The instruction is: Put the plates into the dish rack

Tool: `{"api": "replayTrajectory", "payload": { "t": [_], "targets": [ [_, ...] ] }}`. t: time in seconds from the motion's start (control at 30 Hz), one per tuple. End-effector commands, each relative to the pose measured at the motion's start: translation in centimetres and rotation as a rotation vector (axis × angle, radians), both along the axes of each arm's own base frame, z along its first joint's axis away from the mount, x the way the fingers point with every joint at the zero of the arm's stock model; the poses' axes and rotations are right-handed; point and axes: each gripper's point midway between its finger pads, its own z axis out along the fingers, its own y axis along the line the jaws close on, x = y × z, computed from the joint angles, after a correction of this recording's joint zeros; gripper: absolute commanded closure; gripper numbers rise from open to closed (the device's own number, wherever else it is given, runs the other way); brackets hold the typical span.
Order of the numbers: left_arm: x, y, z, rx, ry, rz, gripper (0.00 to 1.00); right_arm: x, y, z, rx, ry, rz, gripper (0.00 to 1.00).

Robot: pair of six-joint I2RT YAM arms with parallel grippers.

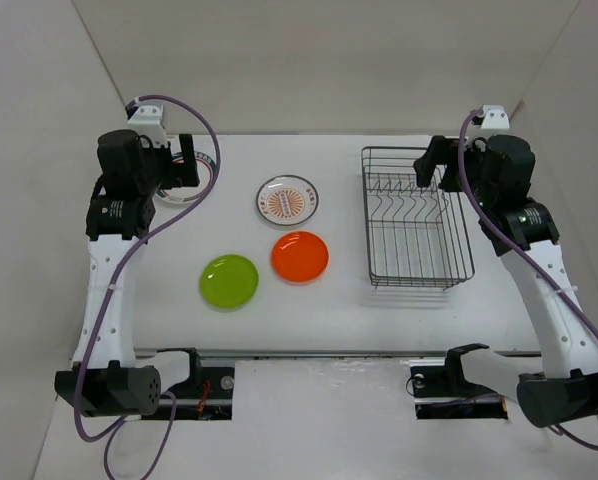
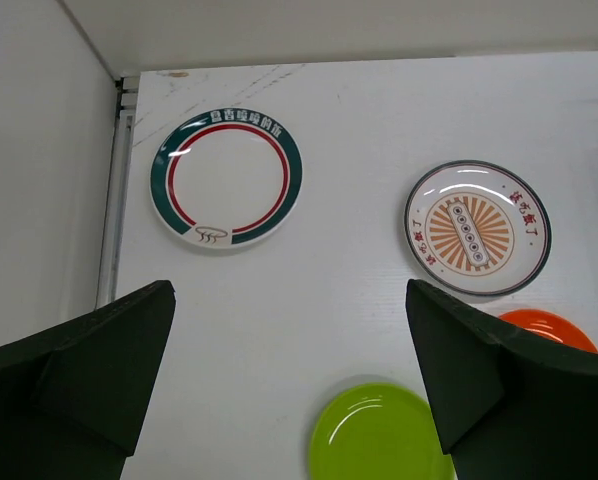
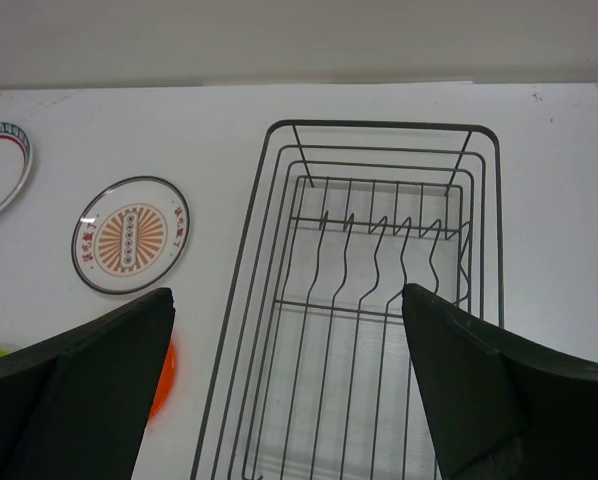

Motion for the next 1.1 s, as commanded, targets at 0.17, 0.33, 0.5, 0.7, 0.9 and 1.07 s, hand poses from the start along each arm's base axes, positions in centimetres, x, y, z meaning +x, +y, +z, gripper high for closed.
{"api": "replayTrajectory", "payload": {
  "t": [0.17,0.33,0.5,0.7,0.9,1.07],
  "targets": [
    [0.6,0.7,1.4,-0.062,-0.066,0.078,0.0,0.1,-0.1,1.5,0.026,-0.088,-0.008,0.0],
    [1.6,0.9,-0.1,-0.104,-0.098,0.116,0.0,0.1,2.2,1.1,0.064,-0.086,0.118,0.0],
    [3.5,2.8,-3.8,-0.092,-0.037,0.16,0.0,0.0,4.0,0.6,0.087,-0.102,0.218,0.0],
    [6.3,5.5,-9.3,-0.217,0.097,0.107,0.0,0.2,4.8,0.1,0.096,-0.096,0.26,0.0],
    [8.8,6.5,-14.9,-0.412,0.236,0.05,0.0,0.0,5.9,-0.3,0.101,-0.083,0.304,0.0],
    [9.5,8.7,-19.3,-0.478,0.294,0.108,0.0,0.0,6.1,-0.3,0.091,-0.086,0.306,0.0]
  ]
}}
